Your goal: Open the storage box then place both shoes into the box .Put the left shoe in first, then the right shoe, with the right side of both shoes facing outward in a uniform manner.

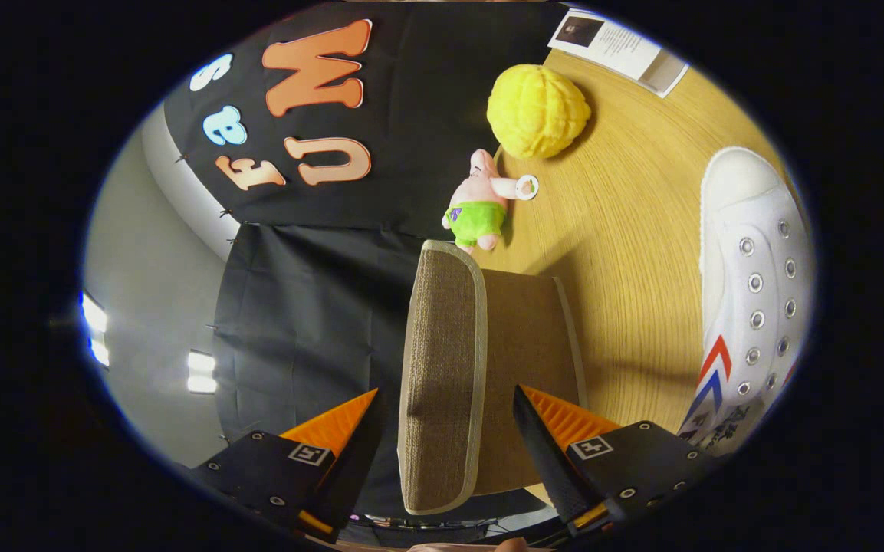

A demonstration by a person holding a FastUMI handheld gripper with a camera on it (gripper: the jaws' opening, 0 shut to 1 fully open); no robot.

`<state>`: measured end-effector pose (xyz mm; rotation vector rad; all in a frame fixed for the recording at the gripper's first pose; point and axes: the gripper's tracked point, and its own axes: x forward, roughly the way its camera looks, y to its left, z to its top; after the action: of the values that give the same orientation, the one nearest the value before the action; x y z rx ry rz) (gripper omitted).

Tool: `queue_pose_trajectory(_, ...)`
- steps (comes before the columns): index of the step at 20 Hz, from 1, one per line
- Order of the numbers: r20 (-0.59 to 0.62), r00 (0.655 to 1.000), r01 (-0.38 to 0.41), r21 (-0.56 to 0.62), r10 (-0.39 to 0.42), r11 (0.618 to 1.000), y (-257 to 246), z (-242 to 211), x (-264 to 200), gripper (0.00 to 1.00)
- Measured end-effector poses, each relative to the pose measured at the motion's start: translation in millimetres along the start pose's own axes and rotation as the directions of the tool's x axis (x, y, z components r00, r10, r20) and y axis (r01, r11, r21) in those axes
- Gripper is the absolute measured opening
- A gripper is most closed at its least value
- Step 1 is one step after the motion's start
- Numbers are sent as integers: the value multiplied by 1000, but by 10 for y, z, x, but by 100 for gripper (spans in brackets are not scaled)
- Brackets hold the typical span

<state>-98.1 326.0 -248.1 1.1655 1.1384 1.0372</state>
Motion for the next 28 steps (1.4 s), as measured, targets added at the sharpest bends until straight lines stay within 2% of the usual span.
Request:
queue_pose_trajectory(3, -26, 999, -41, 2, 41, 999, 141, -90, 76, 97)
queue_pose_trajectory(8, -65, 997, -44, 17, 45, 999, 148, -184, 204, 97)
queue_pose_trajectory(10, -68, 996, -50, 17, 51, 999, 171, -199, 173, 95)
queue_pose_trajectory(14, -70, 995, -61, 75, 67, 995, 175, -203, 114, 73)
queue_pose_trajectory(15, -74, 995, -66, 89, 73, 994, 210, -213, 106, 65)
queue_pose_trajectory(23, -85, 995, -40, 65, 45, 997, 418, -298, 64, 55)
queue_pose_trajectory(28, -15, 997, -76, 47, 77, 996, 823, -214, 12, 55)
